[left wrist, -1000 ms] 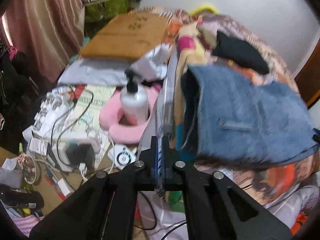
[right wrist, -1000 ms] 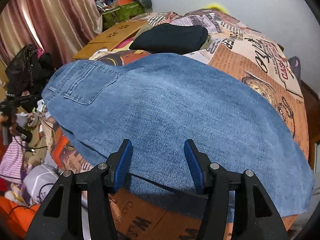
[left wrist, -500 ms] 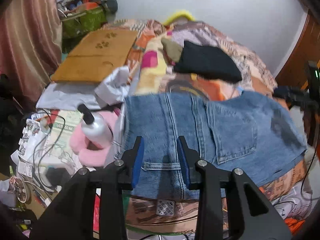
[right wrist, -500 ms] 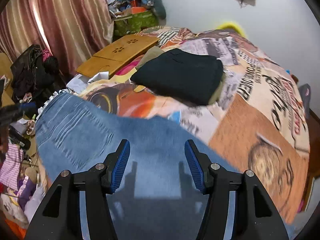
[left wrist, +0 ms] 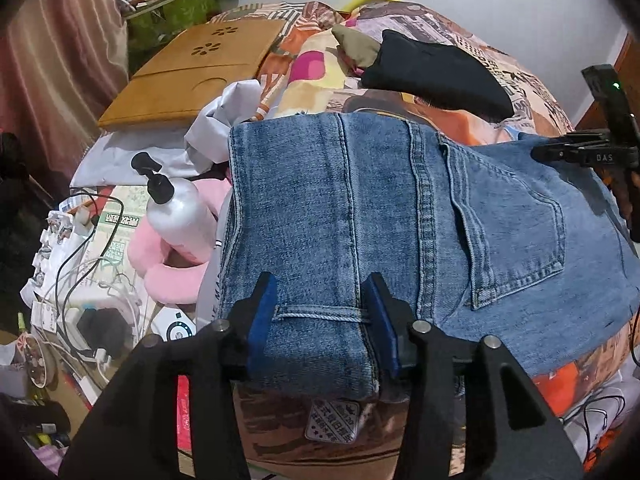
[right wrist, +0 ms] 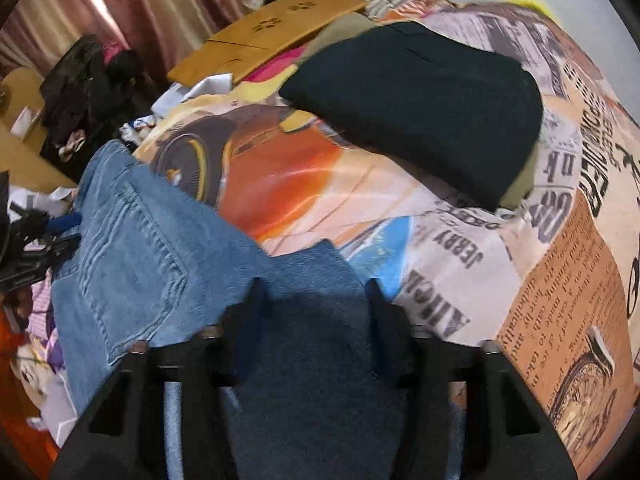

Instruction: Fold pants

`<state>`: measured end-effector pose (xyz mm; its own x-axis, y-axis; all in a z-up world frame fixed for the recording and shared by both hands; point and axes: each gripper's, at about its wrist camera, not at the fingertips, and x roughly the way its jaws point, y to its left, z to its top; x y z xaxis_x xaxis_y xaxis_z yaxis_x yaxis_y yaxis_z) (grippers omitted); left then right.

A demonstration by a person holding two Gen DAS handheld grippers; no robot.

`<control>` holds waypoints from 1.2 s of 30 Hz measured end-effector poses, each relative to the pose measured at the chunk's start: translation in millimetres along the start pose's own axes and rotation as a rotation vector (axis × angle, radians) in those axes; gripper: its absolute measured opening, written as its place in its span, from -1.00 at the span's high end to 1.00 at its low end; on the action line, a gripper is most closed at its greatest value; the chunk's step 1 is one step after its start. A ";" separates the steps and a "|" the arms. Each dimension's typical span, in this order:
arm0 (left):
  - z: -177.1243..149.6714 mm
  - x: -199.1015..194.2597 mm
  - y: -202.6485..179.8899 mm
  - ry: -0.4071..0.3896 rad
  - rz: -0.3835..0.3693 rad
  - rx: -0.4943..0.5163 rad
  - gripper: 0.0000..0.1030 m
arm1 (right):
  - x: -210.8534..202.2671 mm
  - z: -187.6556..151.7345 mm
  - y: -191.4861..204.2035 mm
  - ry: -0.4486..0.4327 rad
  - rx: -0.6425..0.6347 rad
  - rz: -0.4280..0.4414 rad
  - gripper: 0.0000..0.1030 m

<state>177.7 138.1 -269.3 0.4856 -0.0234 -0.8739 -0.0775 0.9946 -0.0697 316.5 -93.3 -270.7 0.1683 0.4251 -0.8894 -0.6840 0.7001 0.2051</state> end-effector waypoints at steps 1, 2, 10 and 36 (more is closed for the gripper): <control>0.8 0.8 0.4 0.000 -0.001 -0.001 0.06 | -1.8 -3.0 1.5 -0.010 0.004 -0.008 0.40; 1.2 1.6 0.7 0.000 -0.002 -0.003 0.04 | -3.0 -5.6 3.4 -0.022 0.001 -0.020 0.46; -3.1 3.7 2.6 -0.010 0.031 0.030 -0.12 | -7.0 -14.7 19.9 -0.098 -0.079 -0.175 0.61; 92.0 30.0 40.8 -0.025 -0.023 -0.052 0.32 | -164.7 -169.1 -23.3 -0.273 0.365 -0.421 0.05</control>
<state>269.2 187.2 -254.2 0.5094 -0.0430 -0.8594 -0.1105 0.9872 -0.1149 184.7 -276.7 -198.0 0.5796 0.1672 -0.7976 -0.2401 0.9703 0.0289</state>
